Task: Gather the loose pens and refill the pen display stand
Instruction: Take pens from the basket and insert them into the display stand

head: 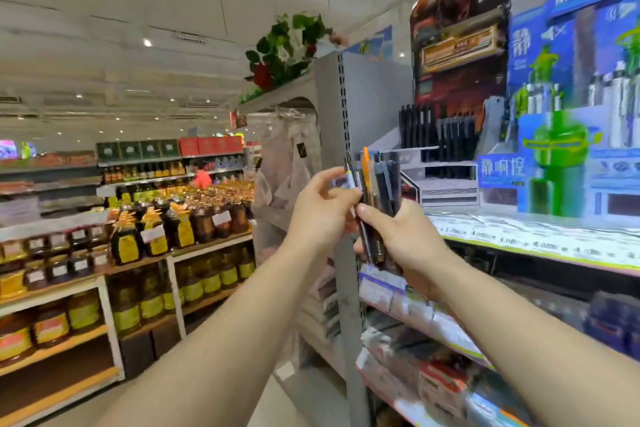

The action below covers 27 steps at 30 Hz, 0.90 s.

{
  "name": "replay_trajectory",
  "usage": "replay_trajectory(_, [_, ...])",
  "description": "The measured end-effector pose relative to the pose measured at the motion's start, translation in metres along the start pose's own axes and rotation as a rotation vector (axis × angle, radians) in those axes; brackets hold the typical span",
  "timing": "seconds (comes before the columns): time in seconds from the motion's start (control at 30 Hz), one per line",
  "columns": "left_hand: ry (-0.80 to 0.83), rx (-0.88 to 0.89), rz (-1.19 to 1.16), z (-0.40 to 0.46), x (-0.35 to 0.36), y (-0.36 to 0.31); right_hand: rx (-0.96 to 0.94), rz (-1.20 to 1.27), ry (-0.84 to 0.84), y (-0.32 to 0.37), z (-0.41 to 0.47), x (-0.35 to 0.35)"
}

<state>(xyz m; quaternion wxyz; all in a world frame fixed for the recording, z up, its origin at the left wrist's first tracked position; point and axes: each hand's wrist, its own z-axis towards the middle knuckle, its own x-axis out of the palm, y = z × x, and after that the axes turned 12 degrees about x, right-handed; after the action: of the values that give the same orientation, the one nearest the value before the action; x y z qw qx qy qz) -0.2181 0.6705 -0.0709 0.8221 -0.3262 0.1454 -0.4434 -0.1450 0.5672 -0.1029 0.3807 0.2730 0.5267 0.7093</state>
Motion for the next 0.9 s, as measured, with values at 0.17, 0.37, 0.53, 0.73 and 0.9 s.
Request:
replay_trajectory(0.17, [0.021, -0.011, -0.012, 0.077, 0.028, 0.043, 0.012, 0.019, -0.119, 0.018, 0.058, -0.036])
replay_trajectory(0.37, [-0.017, 0.174, -0.021, 0.179, 0.04, 0.091, -0.064, 0.015, -0.379, 0.039, 0.124, -0.069])
replay_trajectory(0.53, [0.047, 0.352, 0.017, 0.251, 0.053, 0.12, -0.12, 0.008, -0.508, 0.045, 0.175, -0.075])
replay_trajectory(0.73, [0.26, 0.697, 0.228, 0.286, 0.074, 0.145, -0.132, 0.039, -0.621, 0.033, 0.213, -0.084])
replay_trajectory(0.9, [0.377, 0.684, 0.342, 0.294, 0.087, 0.158, -0.095, -0.031, -0.652, 0.035, 0.232, -0.097])
